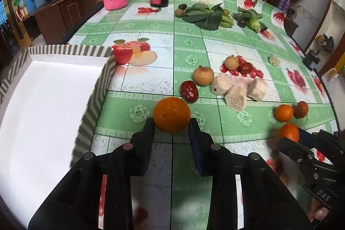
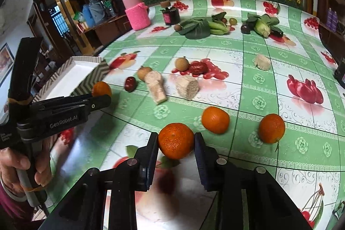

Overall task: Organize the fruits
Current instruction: 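Close the left tool on one orange while the right tool grasps another orange, then carry both oranges over the white tray and open both tools to release them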

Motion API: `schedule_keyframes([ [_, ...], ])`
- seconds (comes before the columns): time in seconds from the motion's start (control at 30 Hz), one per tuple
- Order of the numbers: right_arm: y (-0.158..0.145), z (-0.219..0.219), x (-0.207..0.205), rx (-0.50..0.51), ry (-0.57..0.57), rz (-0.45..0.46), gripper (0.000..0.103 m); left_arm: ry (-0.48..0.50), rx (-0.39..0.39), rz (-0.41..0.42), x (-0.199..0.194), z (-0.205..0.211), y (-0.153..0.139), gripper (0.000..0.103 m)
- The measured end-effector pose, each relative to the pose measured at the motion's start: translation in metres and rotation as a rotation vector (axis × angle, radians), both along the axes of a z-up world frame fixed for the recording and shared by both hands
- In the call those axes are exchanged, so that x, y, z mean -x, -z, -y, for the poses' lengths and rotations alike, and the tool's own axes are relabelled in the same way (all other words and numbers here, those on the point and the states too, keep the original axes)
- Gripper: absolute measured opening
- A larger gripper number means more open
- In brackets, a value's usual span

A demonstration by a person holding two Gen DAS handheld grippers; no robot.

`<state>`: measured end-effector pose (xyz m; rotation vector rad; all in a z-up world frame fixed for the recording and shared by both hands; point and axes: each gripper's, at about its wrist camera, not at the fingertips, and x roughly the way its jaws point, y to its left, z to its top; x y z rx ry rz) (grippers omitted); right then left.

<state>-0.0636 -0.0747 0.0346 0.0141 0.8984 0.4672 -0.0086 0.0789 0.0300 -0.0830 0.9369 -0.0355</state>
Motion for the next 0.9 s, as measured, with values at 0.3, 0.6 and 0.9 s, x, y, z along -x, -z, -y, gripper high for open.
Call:
schedule_keyframes([
  [0.3,-0.018,-0.03,0.012,-0.038,-0.075,0.022,0.032,-0.015,0.014,0.038,0.036,-0.021,-0.032,0.031],
  [0.6,-0.033,-0.088,0.009,-0.055,-0.196,0.039,0.032,-0.115,-0.064,0.069,0.06,-0.077,-0.05,0.031],
  [0.9,-0.038,-0.159,-0.007,-0.058,-0.321,0.031,0.032,-0.235,-0.123,0.047,0.059,-0.137,-0.046,0.032],
])
